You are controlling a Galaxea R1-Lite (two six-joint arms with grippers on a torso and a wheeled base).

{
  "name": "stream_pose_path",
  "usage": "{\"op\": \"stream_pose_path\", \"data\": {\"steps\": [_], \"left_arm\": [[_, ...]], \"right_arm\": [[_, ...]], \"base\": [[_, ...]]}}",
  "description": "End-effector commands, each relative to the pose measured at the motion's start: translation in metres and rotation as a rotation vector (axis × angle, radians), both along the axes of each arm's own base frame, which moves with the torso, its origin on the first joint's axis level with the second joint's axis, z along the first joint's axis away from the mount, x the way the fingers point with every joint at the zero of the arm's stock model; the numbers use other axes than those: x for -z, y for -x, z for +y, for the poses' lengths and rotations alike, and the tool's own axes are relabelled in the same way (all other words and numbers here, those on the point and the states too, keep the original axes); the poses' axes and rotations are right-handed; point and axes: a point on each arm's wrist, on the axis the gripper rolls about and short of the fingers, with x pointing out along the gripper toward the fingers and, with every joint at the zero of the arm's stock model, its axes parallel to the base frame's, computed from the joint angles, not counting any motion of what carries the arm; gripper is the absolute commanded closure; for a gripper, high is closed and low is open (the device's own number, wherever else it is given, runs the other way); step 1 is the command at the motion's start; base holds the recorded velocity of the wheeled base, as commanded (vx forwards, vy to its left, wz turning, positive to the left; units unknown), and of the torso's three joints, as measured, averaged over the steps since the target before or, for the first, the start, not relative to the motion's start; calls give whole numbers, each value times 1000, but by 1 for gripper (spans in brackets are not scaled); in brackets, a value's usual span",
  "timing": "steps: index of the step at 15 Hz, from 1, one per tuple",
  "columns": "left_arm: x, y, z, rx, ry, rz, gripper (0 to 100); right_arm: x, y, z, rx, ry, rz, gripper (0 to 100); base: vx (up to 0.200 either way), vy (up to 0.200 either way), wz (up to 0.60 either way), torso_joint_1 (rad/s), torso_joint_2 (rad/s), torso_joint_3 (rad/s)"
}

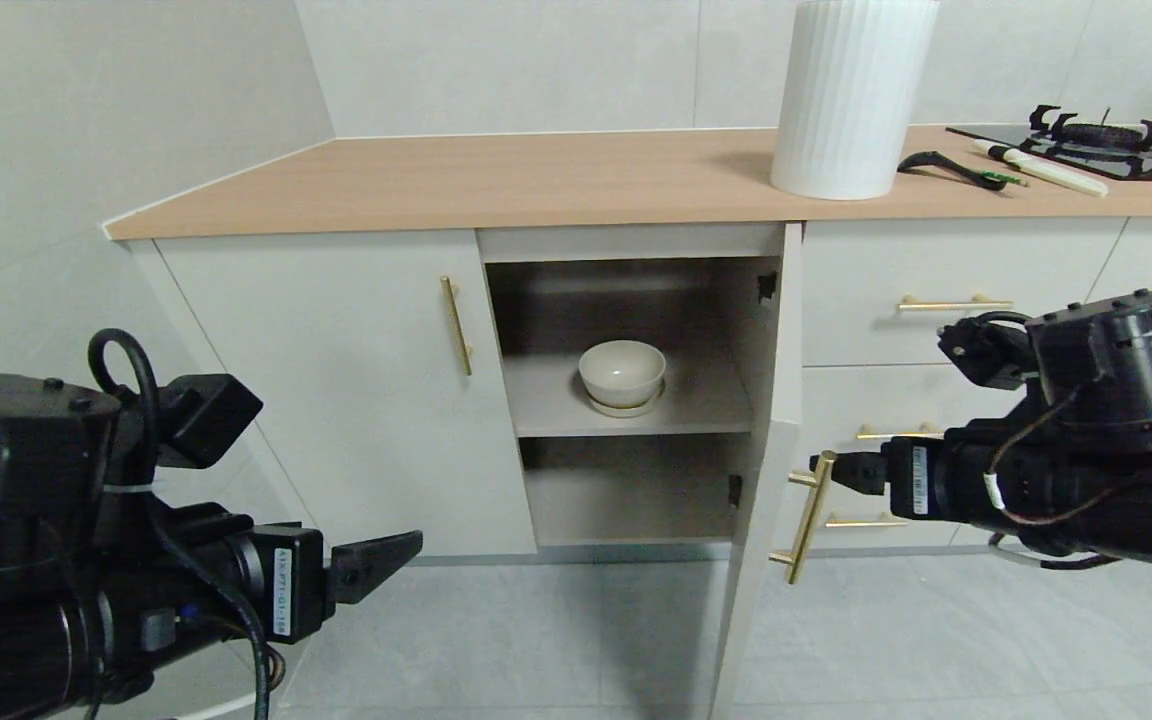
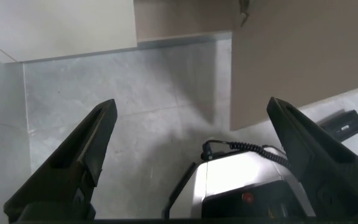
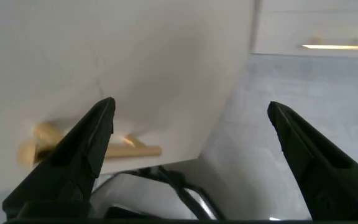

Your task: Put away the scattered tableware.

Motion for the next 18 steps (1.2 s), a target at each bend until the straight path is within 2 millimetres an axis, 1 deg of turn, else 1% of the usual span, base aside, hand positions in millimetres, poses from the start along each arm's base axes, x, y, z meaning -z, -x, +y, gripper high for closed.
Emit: {"op": "stream_pose_path", "data": {"steps": [1, 3, 4, 7, 9, 10, 11, 13, 18], "left_arm": [[-1, 0, 0, -1, 3, -5, 0], [-1, -1, 0, -3, 4, -9, 0], [-2, -1, 0, -10, 2, -15, 0], [-4, -1, 1, -33, -5, -29, 0], [-5, 0, 1, -32, -5, -33, 0], [-5, -1, 1, -33, -5, -33, 0], [-3, -4, 3, -49, -10, -23, 0], [0, -7, 4, -68, -20, -13, 0], [1, -10, 5, -90, -26, -10, 0]], "right_arm": [[11, -32, 33, -103, -19, 46, 0], [9, -51, 46, -133, -50, 40, 0], [11, -59, 51, -134, -55, 43, 0], [27, -75, 61, -119, -76, 23, 0], [34, -87, 67, -75, -165, -1, 0], [35, -89, 68, -70, -182, -13, 0], [41, -95, 70, -60, -195, -24, 0], [46, -100, 71, -53, -200, -29, 0], [61, -114, 78, -15, -240, -69, 0]], "base": [[0, 0, 0, 0, 0, 0], [0, 0, 0, 0, 0, 0], [0, 0, 0, 0, 0, 0], [0, 0, 0, 0, 0, 0], [0, 0, 0, 0, 0, 0], [0, 0, 0, 0, 0, 0], [0, 0, 0, 0, 0, 0], [0, 0, 0, 0, 0, 0], [0, 0, 0, 0, 0, 0]]}}
